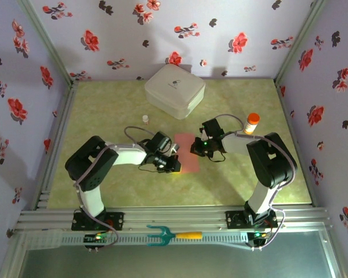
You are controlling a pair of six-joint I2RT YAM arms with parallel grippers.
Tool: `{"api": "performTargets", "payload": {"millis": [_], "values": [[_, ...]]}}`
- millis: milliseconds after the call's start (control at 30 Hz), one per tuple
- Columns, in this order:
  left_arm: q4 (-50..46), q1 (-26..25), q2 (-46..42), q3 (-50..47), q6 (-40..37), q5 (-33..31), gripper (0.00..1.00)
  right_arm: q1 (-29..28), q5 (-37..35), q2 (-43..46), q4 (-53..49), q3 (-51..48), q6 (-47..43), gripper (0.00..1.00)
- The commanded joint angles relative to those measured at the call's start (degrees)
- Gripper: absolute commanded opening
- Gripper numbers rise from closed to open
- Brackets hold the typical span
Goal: Fold a paper plane with a square sheet of paper (pick it up from the middle)
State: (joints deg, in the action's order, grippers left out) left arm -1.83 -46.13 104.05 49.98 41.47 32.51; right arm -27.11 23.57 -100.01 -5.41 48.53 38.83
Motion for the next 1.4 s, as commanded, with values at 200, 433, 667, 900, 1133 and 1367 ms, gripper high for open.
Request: {"api": "performTargets", "payload": {"millis": [200,433,667,900,1133,1367], "values": [[-9.32,-2.03,-1.15,-3.53,-3.24,-0.32,0.01,0.22,-5.88,-2.30,-7.60,-2.39,0.21,0.00],[-4.35,-0.32,-11.68,-3.03,-1.03,0.22,0.01,0.21,-4.45,-1.66,-6.81,-2.31,-0.09,0.00],[4.89,8.21,-6.26,2.47,6.30,2.53,0.05,0.22,-3.93,-1.24,-6.76,-2.13,-0.48,0.00],[1.70,10.90,5.46,15.23,3.57,3.28,0.05,0.22,-4.00,-1.55,-7.02,-1.91,-0.54,0.00],[1.05,12.51,12.17,19.05,3.28,3.96,0.06,0.22,-3.97,-1.64,-7.25,-1.60,-0.60,0.00],[1.67,12.61,16.11,17.88,3.98,3.35,0.05,0.20,-1.91,-0.52,-6.14,-1.48,-0.60,0.06]]}}
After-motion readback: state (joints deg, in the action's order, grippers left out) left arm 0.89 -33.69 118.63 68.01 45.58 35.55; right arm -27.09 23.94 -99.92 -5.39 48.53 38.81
